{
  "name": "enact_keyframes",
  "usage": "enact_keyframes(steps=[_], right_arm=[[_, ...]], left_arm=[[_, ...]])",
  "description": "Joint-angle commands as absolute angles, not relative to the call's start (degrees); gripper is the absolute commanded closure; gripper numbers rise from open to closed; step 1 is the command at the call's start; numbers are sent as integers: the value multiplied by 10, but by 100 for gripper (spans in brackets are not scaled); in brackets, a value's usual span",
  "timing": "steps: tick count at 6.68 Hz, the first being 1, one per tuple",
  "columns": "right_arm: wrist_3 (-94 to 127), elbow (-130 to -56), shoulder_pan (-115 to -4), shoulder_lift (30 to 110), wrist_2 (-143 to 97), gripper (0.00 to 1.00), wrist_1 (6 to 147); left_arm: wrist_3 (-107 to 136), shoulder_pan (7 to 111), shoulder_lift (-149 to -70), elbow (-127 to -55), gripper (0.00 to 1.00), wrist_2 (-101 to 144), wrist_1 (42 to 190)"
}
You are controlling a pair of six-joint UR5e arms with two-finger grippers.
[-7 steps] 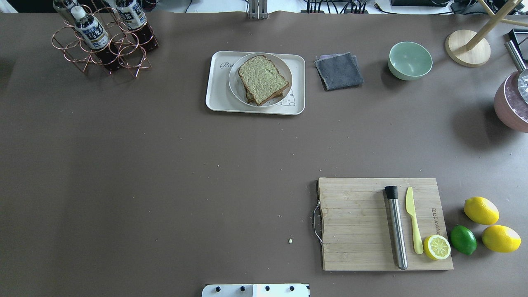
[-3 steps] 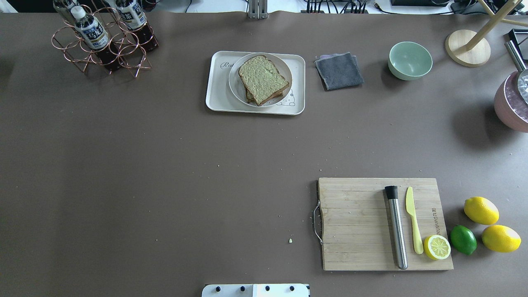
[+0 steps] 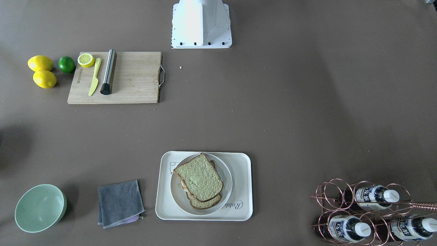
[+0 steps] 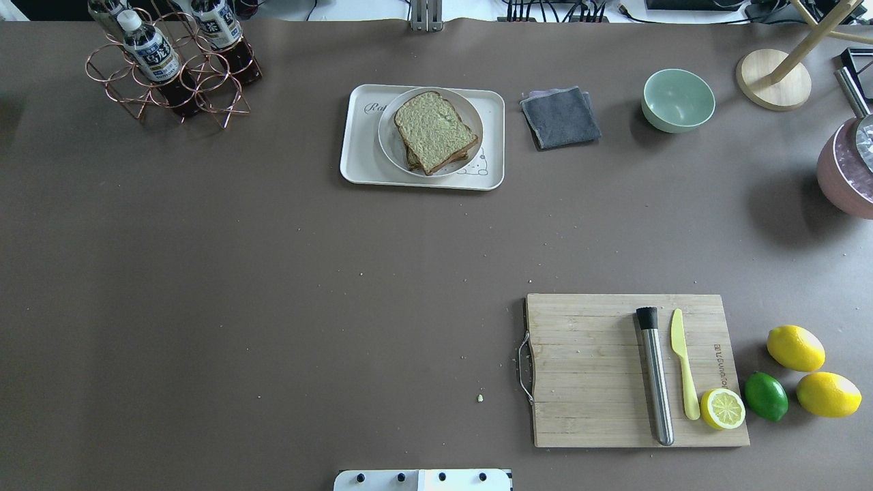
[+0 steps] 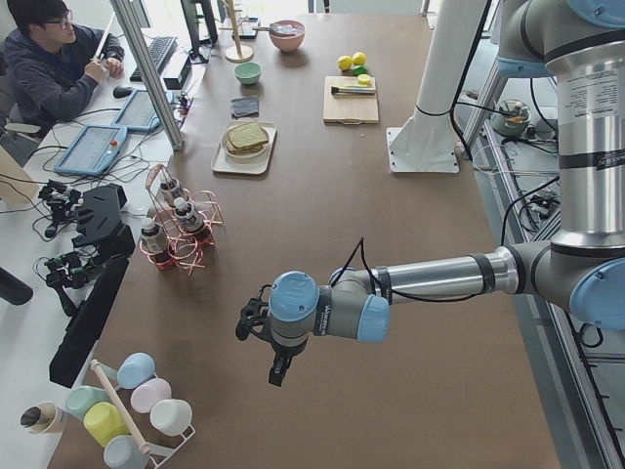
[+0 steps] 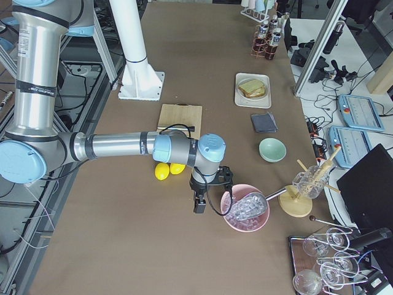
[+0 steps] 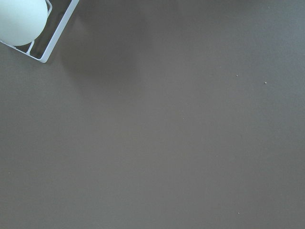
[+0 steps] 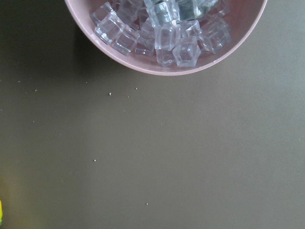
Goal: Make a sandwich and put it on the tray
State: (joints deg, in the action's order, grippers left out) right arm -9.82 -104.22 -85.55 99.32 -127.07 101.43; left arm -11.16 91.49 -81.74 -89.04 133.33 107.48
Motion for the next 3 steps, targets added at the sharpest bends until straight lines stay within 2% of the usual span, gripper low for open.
enact_keyframes(steps=[1,3], right_arm=[[-99,-1043,-855,993,-1272,0,1014],[-99,-1044,-855,993,-1272,0,1010]], left_arm=[[-112,915,-817,-890,3,1333,1075],[-111,915,-817,-892,3,1333,1075]])
